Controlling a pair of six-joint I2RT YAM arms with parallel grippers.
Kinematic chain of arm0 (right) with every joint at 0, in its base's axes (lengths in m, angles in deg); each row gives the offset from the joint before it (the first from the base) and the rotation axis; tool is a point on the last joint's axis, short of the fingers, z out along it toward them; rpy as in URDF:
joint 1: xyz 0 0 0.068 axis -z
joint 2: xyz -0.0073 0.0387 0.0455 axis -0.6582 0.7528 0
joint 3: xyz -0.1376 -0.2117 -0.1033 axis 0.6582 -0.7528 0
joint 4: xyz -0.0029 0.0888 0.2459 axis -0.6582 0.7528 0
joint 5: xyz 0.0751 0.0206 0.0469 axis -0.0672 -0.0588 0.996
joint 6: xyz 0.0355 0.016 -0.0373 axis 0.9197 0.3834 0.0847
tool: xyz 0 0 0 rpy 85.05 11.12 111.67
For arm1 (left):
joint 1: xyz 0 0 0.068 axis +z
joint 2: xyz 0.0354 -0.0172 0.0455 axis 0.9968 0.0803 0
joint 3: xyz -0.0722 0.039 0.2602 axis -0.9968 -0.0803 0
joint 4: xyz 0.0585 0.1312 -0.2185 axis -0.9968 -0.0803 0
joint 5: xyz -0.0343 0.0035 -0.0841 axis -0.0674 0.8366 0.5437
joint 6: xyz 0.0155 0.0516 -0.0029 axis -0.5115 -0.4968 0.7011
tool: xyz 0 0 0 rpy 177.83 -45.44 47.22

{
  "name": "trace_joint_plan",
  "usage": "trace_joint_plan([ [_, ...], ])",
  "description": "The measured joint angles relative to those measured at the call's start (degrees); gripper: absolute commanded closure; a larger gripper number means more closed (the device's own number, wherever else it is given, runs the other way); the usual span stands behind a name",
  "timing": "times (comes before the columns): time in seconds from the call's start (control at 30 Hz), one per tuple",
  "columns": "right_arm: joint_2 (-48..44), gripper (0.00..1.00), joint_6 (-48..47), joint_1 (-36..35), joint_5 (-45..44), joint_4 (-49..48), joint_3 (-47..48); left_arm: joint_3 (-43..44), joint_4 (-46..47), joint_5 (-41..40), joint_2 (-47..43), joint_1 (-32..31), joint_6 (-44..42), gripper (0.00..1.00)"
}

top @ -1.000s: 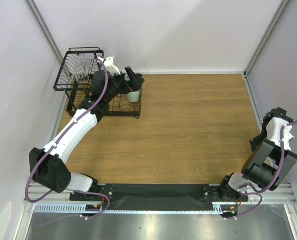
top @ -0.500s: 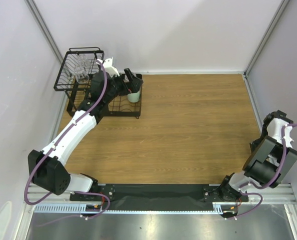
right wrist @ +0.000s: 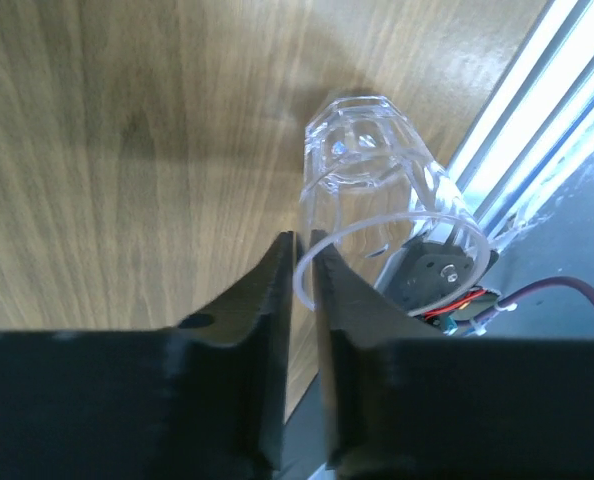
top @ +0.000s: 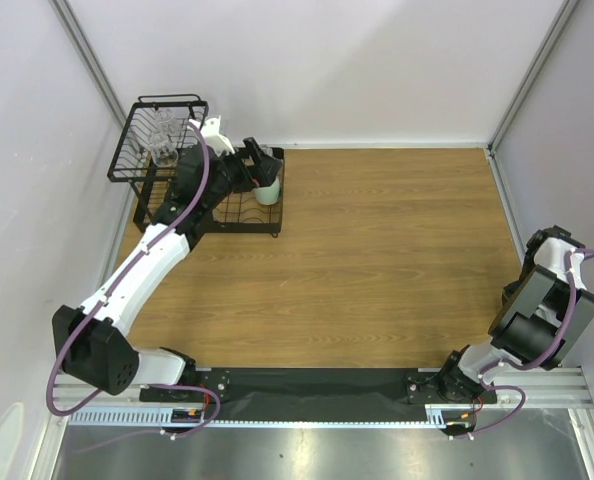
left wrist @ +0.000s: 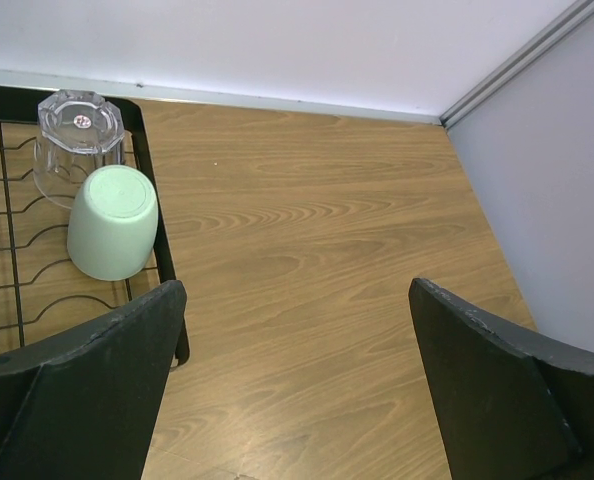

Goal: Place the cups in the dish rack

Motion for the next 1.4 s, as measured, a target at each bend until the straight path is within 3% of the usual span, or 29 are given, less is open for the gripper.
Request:
trace_joint_plan([
  [0.07, 0.04, 1.0, -0.24, 0.0, 0.33, -0.17, -0.04, -0.07, 0.0, 0.0, -0.24, 0.0, 0.0, 0.0],
  [0.27, 0.02, 1.0, -1.99, -0.2, 2.21, -0.04, 0.17, -0.13, 0.07, 0.02, -0.74, 0.0, 0.11, 0.0],
  [0.4, 0.33, 1.0, -3.37, -2.32, 8.15, 1.01, 2.86, -0.39, 0.74, 0.17, -0.74, 0.0, 1.09, 0.0],
  [0.63, 1.4, 1.0, -4.63, -15.04, 25.75, -2.1, 15.08, -2.95, 4.48, 0.96, -0.74, 0.11, 8.59, 0.01],
  [0.83, 1.4, 1.0, -3.13, -26.18, 45.99, -11.21, 20.31, -4.17, 6.29, 1.36, -0.74, 0.48, 15.76, 0.0],
  [1.07, 5.84, 0.97, 5.27, -35.82, 65.02, -22.12, 30.12, -6.21, 15.72, 5.95, -0.74, 0.85, 22.49, 0.0],
  [1.27, 10.08, 0.99, 19.28, -42.32, 73.94, -36.54, 41.03, -12.0, 28.22, 6.14, -0.74, 0.83, 35.32, 0.01],
  [1.4, 11.19, 1.0, 30.49, -44.78, 77.29, -50.51, 44.83, -14.19, 32.52, 3.06, -1.27, -0.04, 39.04, 0.0],
])
